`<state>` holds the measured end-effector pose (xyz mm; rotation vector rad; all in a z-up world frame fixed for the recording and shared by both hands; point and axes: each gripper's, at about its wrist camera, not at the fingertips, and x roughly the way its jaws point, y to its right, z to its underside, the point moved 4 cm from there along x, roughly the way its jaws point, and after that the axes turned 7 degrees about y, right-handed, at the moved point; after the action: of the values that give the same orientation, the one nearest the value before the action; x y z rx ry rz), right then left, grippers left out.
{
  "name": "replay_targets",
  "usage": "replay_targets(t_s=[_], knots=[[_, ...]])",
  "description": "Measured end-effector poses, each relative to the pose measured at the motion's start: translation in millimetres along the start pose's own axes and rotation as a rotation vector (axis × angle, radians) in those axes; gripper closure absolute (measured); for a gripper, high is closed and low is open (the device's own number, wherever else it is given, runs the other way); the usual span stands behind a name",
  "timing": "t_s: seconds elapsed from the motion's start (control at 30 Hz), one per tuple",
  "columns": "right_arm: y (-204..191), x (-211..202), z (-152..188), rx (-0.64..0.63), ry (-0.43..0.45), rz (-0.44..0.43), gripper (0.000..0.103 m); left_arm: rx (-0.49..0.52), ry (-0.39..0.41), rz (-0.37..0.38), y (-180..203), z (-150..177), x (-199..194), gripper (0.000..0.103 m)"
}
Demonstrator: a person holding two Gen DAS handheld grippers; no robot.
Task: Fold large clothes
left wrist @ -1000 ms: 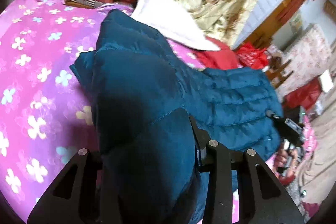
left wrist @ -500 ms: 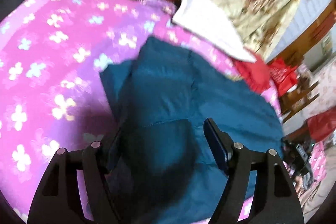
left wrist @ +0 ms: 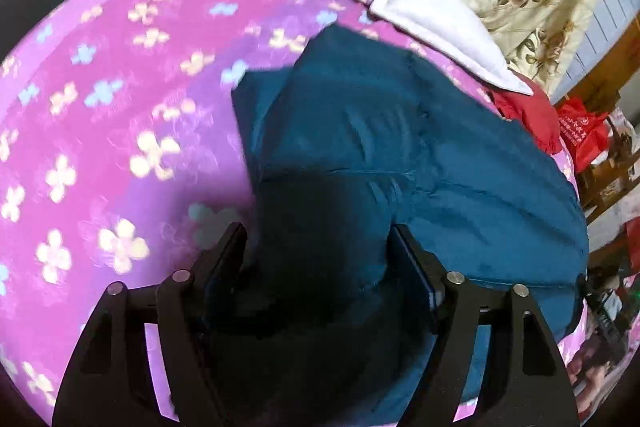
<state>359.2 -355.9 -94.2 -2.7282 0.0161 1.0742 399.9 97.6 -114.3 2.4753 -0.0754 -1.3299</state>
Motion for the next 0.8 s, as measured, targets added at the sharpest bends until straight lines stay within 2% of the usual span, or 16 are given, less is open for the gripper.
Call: replay_targets(t_s=[0.07,0.17,0.23,0.4,0.47,0.57,0.63,0.7,0.8], knots=[[1,6,3,0.001,-0.002,0.003,0.031,-0.036,0.006,0.014,-6,1,6,0.018],[-1,10,3,-0.016,-0.017,0.017,0.03,-0.077,0.005,0.038,-10,0,3,0.018],[-5,3,3,-0.046,-0.015,0.039,0.03,-0.057,0.042,0.01,-8,0,-13,0.019],[-14,-37,6,-0.066,0.041,0.048,0.03,0.071,0.2,-0.103,7,11,-72,0.019],[-18,-54,10,-0.068,0.057,0.041,0.03,0.134,0.28,-0.155,14,20,-98,0.018],[-26,-82,21,-0.072,0.074,0.019,0.03,0.22,0.441,-0.245,23,39,-143,0.018],[-32,-98,30,-0.067,0.077,-0.002,0.03,0.26,0.518,-0.265,30,53,-167,0.014],[-40,-112,43,-0.063,0.071,-0.015,0.03,0.266,0.556,-0.28,34,69,-188,0.008],[-52,-130,59,-0.072,0.069,-0.029,0.03,0.273,0.6,-0.271,42,93,-213,0.007]])
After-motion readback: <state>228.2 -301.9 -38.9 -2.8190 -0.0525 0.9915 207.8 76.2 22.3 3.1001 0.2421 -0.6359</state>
